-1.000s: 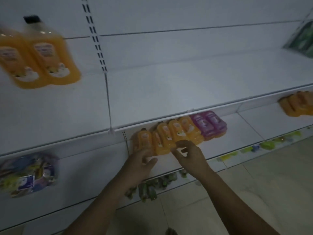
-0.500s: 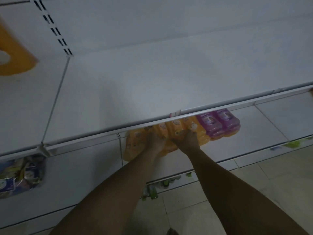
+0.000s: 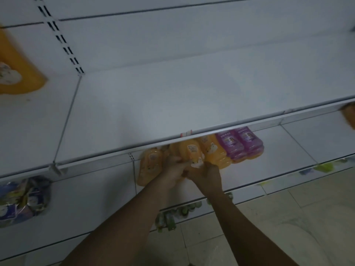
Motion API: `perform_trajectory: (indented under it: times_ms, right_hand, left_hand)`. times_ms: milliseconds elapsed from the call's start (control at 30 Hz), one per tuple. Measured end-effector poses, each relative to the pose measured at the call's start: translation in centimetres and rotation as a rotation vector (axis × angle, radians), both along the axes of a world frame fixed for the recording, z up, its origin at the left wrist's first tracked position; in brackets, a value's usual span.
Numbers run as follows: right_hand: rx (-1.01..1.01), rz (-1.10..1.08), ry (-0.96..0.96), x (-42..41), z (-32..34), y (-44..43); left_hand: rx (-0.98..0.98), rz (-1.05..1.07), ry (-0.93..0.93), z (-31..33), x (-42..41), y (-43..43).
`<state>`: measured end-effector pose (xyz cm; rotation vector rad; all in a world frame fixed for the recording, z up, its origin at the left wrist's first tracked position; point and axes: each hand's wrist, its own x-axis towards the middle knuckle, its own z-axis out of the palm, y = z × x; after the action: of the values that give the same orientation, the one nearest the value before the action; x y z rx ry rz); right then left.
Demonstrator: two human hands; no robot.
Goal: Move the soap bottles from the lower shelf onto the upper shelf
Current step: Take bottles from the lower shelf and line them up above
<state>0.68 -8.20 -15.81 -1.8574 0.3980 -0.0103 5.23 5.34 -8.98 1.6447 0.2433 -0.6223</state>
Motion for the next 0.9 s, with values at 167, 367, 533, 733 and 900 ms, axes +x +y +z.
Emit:
perform_trajectory:
  times_ms: [167,367,533,733,900]
  right_hand:
    - [-0.001,0.048,-0.061,-6.6,4.9,3.2]
    - [0.082,0.089,-0.062,-13.8,9.9,7.1]
    - [0.055,0.260,-0.155,-17.8,16.1,12.2]
    - [0.008,0.388,-0.386,-17.7,24.9,17.7]
    - [-0.027,0.466,-0.546,-14.9,32.1,21.7]
  left_hand:
    - [-0.074,-0.032,-0.099,2.5,-5.0,5.2]
    - [-0.008,-0.147,-0.255,7.5,-12.4,14.4]
    - [0.006,-0.132,-0.380,12.9,-18.6,20.9]
    - [-0.067,-0.041,-0.600,21.0,-21.7,26.3]
    - [-0.055,0.084,-0.865,26.6,-20.6,29.6]
